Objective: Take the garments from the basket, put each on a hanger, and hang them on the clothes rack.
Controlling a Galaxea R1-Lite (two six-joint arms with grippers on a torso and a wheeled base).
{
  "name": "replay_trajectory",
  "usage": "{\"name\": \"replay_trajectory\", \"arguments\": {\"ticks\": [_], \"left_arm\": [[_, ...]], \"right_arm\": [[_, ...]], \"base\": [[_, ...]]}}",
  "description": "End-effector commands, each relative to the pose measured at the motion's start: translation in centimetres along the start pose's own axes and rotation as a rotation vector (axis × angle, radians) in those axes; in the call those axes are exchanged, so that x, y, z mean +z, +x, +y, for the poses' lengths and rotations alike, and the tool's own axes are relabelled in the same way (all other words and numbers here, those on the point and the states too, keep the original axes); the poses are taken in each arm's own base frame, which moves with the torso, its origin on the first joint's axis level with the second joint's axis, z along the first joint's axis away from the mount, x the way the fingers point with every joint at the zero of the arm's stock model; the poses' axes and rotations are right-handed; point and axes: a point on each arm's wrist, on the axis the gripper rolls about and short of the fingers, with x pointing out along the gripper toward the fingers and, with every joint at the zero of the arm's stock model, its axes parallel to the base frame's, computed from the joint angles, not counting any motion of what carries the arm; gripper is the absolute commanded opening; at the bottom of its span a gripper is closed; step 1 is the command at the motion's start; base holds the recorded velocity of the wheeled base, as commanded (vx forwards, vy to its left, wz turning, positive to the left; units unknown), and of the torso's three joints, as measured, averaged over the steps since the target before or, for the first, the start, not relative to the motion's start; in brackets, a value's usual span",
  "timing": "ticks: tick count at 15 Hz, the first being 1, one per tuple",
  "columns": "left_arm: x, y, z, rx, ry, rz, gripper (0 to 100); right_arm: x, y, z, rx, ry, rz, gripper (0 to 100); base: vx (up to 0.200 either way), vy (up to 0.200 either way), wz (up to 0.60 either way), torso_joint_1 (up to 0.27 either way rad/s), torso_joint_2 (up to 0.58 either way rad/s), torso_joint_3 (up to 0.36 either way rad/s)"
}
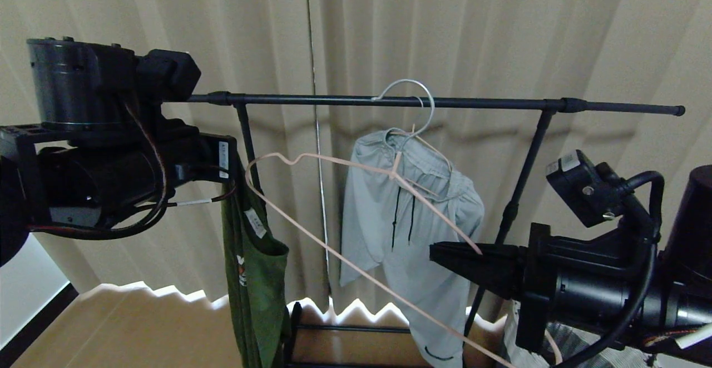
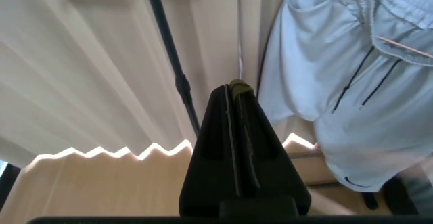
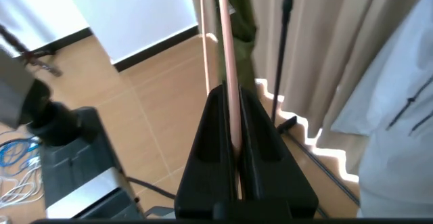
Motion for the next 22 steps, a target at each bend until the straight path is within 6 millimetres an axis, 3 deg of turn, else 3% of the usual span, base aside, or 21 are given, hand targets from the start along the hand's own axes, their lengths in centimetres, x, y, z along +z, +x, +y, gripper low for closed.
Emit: {"name": "replay_trajectory", "arguments": {"ticks": [1, 11, 22], "left_arm": [[0.3, -0.5, -0.1, -0.008, -0.003, -0.015, 0], [0.0, 0.0, 0.5, 0.104, 0.002, 0.004, 0], [0.0, -0.2, 0.0, 0.083, 0.01, 0.003, 0]], "right_arm": [[0.0, 0.9, -0.2, -0.005, 0.002, 0.012, 0], [-0.2, -0.4, 0.5, 0.021, 0.011, 0.0, 0], [0.0, 1.2, 0.9, 0.046, 0.016, -0.013, 0]], "base": [[0.0, 0.0, 0.0, 0.0, 0.0, 0.0], [0.0, 0.0, 0.0, 0.0, 0.0, 0.0], [0.0, 0.0, 0.0, 0.0, 0.0, 0.0]]}}
